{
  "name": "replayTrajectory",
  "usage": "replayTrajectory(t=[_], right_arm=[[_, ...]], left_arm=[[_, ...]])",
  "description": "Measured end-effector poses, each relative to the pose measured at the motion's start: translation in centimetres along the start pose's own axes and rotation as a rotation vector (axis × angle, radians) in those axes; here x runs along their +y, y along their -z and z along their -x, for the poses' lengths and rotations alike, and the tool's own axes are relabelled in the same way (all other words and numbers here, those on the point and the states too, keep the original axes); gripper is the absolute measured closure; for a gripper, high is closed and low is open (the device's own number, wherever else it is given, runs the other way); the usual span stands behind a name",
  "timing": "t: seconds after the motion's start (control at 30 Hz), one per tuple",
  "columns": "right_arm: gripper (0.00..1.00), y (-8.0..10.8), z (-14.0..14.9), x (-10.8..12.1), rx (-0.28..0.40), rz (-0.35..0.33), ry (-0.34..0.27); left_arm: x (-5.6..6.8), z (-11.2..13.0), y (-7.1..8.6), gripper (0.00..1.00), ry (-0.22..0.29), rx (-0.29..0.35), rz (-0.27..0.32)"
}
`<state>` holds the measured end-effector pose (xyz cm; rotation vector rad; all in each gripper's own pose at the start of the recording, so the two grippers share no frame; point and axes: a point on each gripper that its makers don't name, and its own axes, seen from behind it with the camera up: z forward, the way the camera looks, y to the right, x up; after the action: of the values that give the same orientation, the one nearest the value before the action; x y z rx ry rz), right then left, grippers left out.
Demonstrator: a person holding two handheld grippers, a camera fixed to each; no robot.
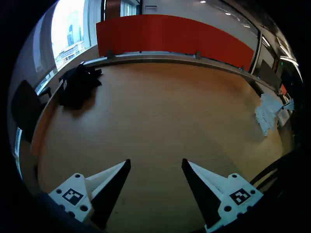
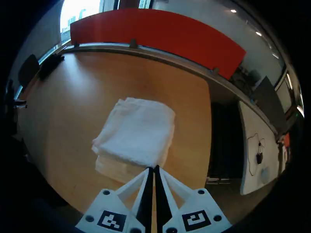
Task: Fold towel
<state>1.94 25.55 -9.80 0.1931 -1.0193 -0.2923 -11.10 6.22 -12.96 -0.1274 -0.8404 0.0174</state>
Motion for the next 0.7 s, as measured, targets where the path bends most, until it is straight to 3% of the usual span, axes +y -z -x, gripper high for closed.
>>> replayTrajectory(t=[0.7], right_arm=[[0.97, -2.1, 4.1, 0.8, -0.101, -0.013, -0.032]], left_arm=[[-0.1, 0.3, 0.0, 0.02, 0.002, -0.007, -0.012]])
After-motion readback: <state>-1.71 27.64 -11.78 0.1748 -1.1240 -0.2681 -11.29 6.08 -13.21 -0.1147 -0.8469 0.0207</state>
